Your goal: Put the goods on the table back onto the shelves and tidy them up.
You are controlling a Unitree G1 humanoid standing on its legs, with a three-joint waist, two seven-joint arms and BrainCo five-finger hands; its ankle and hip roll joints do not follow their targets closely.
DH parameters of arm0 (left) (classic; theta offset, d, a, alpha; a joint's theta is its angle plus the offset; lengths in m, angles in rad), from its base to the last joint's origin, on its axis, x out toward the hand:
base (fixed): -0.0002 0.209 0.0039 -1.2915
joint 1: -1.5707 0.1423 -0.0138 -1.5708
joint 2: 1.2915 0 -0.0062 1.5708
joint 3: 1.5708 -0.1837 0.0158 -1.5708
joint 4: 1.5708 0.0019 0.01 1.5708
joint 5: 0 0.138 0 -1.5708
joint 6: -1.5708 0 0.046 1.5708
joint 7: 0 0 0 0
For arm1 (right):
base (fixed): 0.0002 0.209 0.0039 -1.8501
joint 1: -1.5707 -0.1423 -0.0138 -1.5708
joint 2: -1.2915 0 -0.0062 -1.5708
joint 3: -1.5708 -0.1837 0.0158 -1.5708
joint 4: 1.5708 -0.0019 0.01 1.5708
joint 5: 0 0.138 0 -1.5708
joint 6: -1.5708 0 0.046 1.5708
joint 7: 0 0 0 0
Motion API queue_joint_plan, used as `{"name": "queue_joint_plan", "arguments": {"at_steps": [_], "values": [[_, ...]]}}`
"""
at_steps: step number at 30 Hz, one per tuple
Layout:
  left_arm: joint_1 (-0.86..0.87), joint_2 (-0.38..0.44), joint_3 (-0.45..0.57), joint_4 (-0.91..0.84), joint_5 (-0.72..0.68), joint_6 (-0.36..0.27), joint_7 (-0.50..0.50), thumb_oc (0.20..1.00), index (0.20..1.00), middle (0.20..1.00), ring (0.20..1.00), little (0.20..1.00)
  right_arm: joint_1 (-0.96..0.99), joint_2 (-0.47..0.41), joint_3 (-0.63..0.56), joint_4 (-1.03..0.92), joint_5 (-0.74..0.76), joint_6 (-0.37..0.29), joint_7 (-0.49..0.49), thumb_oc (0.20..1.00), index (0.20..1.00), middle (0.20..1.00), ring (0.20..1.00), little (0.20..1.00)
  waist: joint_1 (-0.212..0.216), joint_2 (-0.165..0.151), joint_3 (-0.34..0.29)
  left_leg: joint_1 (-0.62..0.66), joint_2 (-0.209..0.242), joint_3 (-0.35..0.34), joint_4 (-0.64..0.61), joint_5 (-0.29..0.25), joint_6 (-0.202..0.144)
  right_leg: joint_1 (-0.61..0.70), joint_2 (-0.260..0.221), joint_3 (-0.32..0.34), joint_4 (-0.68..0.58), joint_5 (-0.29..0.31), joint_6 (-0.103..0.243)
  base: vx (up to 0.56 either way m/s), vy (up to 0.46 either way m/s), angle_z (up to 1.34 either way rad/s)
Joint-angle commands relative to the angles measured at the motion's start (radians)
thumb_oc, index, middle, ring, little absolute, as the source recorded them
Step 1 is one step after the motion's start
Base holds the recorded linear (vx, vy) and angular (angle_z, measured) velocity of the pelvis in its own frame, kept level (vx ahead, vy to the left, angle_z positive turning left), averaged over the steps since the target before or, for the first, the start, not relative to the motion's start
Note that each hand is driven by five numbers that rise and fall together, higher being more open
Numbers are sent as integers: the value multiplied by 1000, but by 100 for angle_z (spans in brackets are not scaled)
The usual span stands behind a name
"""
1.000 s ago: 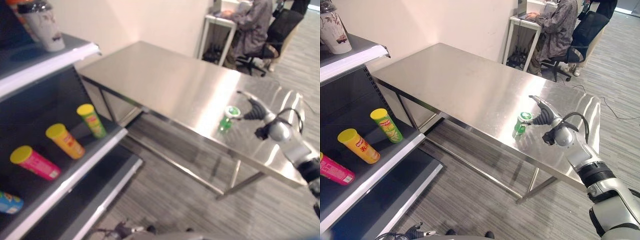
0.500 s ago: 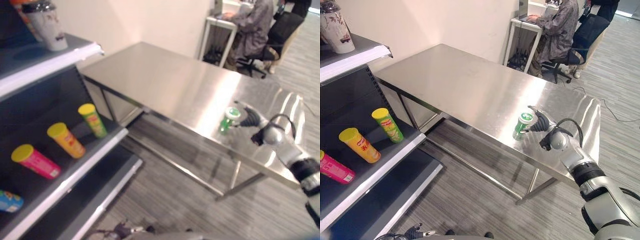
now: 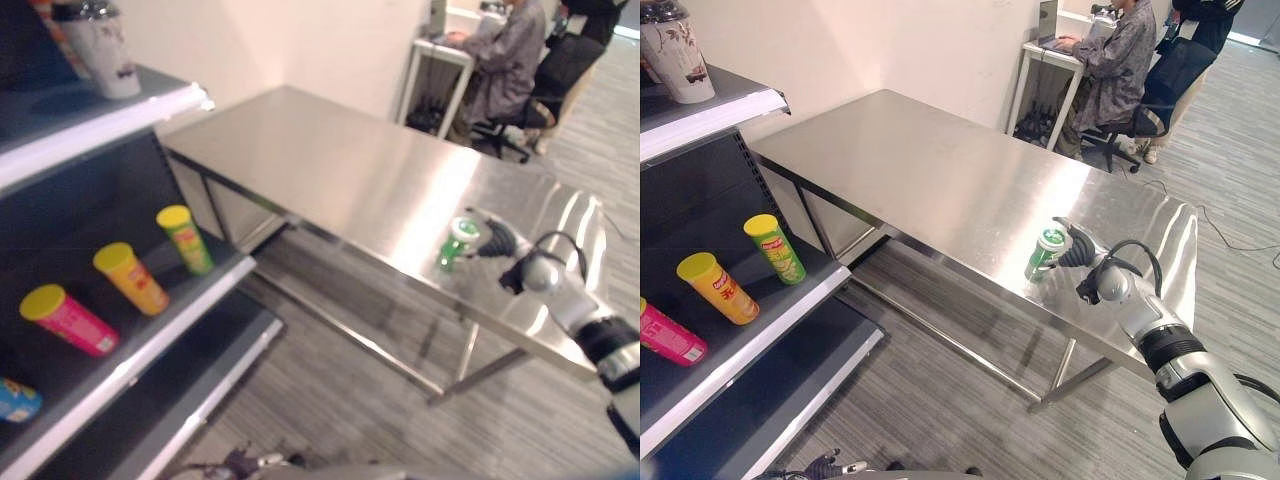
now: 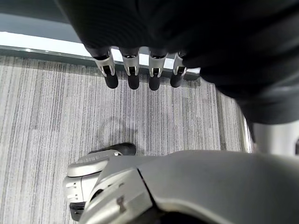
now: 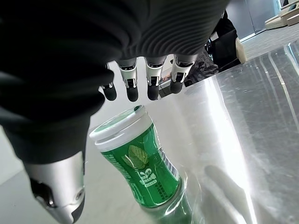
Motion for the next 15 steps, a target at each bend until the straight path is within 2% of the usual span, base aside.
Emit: {"name": "queue_joint_plan", "arguments": {"at_steps": [1,15], "values": [[-12,-52,-8,60,-7,-8,-19,1000,1000,1000,1000,1000,-121,-3,37,39,-4,-10,-6,1000,1000,1000,1000,1000,31,-19,-8,20,48,-16,0,-99,-13,-25,-72,21,66,-47,55,0,0,0],[-10,-50,-6,58,-15,-9,-23,1000,1000,1000,1000,1000,-127,19,62,76,-22,-2,12,1000,1000,1000,1000,1000,36,-21,-5,17,50,-16,0,-97,-16,-23,-72,17,64,-48,55,0,0,0]]}}
